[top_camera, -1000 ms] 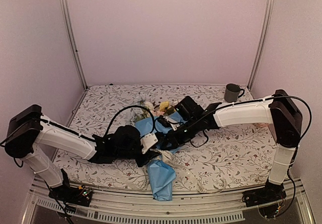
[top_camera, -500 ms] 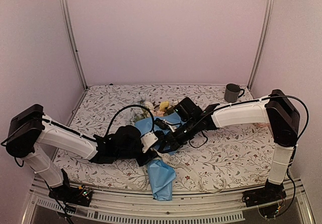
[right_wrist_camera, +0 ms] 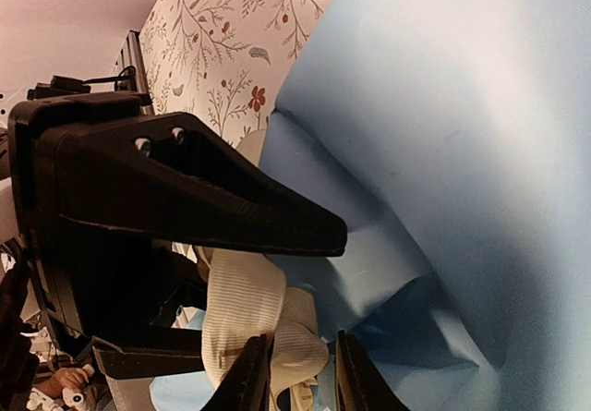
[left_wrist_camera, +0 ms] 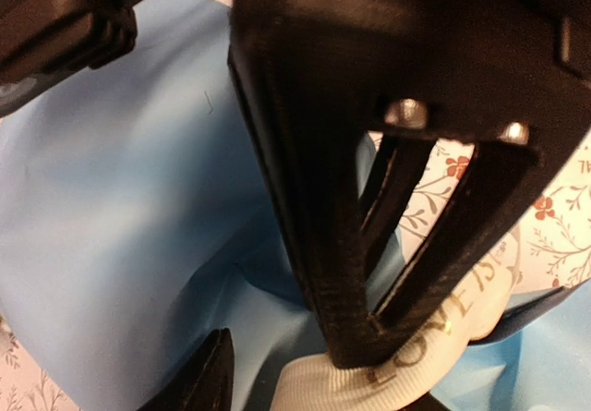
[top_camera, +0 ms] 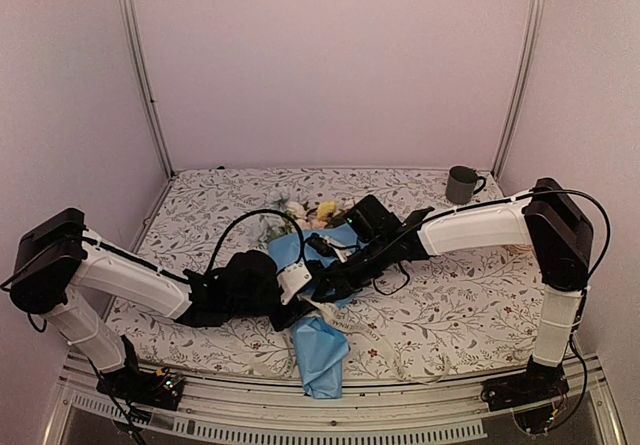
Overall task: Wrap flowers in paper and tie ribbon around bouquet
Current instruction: Cross the half-tied ribbon over the folded bouquet.
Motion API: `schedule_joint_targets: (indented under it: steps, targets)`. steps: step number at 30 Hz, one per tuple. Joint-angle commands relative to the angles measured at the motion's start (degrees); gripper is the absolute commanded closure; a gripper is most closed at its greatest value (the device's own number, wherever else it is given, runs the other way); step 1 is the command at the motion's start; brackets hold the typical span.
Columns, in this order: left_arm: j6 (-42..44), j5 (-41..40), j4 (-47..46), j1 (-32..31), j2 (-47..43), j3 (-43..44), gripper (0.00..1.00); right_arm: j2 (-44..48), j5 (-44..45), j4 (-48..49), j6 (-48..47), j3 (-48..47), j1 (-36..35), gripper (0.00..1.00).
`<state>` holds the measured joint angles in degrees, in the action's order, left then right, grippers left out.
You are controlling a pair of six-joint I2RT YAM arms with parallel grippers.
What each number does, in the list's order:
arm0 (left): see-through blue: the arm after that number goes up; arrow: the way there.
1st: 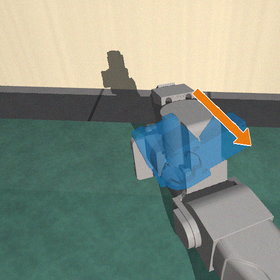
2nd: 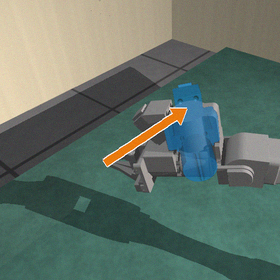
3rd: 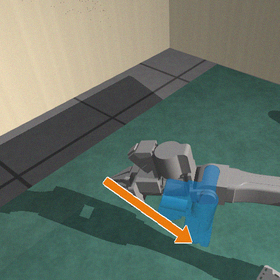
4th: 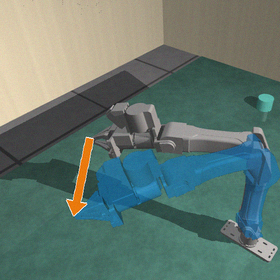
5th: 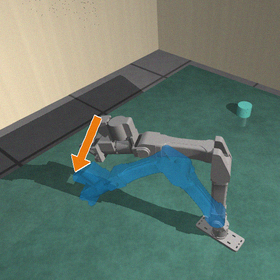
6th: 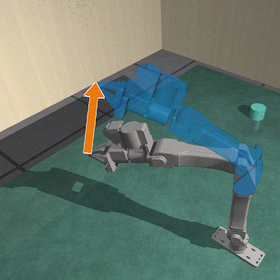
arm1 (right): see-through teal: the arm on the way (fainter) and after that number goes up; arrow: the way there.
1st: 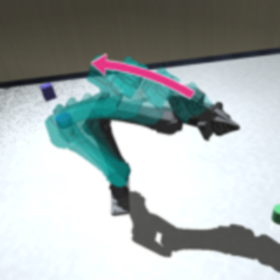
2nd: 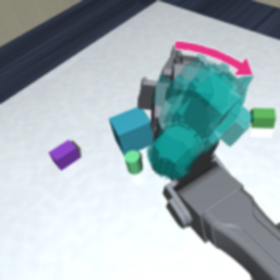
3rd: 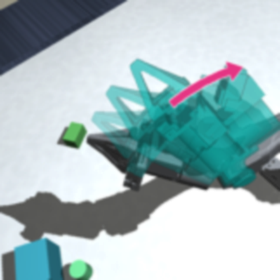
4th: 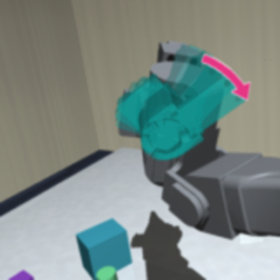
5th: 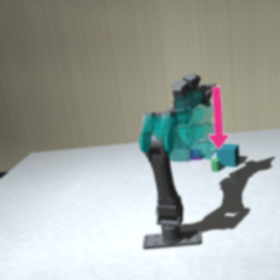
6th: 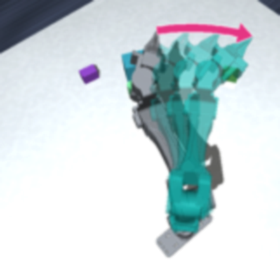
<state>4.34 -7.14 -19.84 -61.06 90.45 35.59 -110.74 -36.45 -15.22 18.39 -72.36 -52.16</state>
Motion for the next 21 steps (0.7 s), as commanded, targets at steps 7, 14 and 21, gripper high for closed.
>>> schedule_joint_targets:
  steps: [7, 14, 21]
  targets:
    - [-0.6, -1.6, -1.9, 0.4, -0.2, -0.6, 0.55, -3.2, -2.7, -0.7, -1.9, -1.1, -0.9, 0.74]
    - [-0.7, -1.9, -1.8, 0.3, -0.6, -0.6, 0.55, -1.4, -3.7, 0.1, -2.1, -0.8, -0.9, 1.0]
    - [-0.5, -0.5, 0.0, 0.3, -3.6, -1.6, 0.52, 1.7, 2.0, -0.6, -1.2, -0.5, -0.1, 1.0]
